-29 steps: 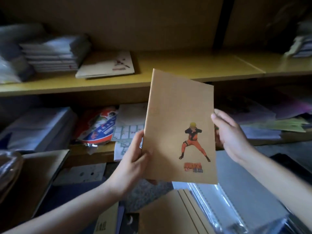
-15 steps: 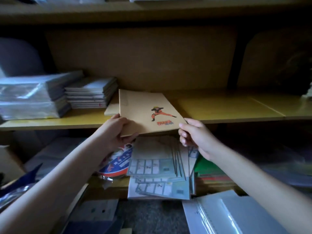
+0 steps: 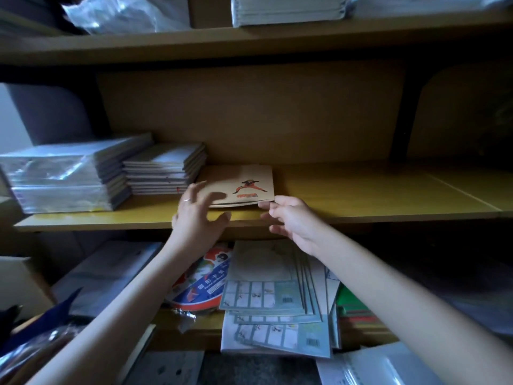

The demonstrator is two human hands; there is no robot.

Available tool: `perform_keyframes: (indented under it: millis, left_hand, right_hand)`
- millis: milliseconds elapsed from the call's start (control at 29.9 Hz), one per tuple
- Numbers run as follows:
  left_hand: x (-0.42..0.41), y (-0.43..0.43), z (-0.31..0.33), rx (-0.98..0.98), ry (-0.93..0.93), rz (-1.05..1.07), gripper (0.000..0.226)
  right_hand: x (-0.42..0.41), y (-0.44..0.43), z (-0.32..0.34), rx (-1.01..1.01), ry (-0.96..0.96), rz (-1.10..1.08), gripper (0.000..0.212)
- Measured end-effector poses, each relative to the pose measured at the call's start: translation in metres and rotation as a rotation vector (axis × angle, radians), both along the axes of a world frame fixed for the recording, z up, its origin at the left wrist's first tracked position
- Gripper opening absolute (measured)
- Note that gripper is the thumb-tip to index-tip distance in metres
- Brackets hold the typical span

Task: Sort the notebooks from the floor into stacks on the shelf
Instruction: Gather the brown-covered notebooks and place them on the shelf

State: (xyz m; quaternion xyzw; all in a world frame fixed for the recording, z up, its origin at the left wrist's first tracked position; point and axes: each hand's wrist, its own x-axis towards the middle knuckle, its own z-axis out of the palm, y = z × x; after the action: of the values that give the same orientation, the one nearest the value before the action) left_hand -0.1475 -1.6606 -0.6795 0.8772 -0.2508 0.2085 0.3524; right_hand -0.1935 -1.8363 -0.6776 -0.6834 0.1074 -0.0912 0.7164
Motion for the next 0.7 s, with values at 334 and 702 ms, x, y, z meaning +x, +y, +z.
perform_keyframes:
  millis: [334,702]
  left_hand:
    - [0.016,-0.017,-0.023,0.697,-0.203,0.019,0.07]
    - [0.021,-0.04,-0.015,0.751,-0.302,0.081,0.073]
  right_hand:
    - [0.012,-0.001,0.003,0.091,0.008,-0.067,0.054]
    - [0.008,-0.014,0.008,0.034,-0.05,0.009,0.006]
